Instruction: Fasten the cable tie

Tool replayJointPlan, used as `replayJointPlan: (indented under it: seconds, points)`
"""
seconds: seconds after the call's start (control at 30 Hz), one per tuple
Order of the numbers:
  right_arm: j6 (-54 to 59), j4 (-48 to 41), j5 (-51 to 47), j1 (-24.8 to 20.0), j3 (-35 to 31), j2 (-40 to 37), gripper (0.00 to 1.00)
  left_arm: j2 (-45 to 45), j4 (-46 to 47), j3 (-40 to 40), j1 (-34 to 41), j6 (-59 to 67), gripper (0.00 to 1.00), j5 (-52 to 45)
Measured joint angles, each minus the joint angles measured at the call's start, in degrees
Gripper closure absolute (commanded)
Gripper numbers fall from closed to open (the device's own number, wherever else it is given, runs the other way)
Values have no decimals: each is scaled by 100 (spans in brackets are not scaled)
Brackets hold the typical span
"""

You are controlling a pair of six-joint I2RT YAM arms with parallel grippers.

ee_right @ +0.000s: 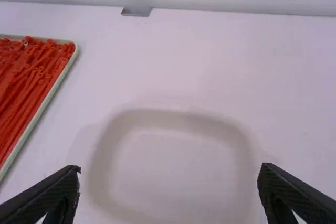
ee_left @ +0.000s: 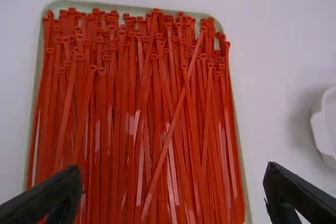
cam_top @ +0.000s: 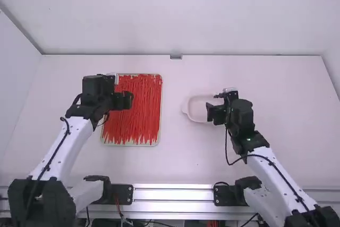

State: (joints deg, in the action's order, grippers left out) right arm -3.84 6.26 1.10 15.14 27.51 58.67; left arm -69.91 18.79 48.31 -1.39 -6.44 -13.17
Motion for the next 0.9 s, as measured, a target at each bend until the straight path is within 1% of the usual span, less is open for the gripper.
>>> replayJointPlan:
  seconds: [0.17,0.4,0.53,0.67,0.8,0.9]
  points:
    - [-35,188,-15,116,162,267,3,-358,-28,275,-2,-2,3,35]
    - [-55,232,-39,74,190,444,2,-579,-142,426,-24,-46,1,33]
    - [-72,271,-68,72,190,448,2,-599,118,586,-28,9,1,33]
    - [-70,337,-85,146,190,450,2,-837,592,1121,-28,133,1,33]
    - [-68,385,-87,310,190,448,2,-1305,1137,1812,-28,295,1,33]
    - [-61,382,-87,385,190,450,2,-1709,1290,2245,-28,348,1,31]
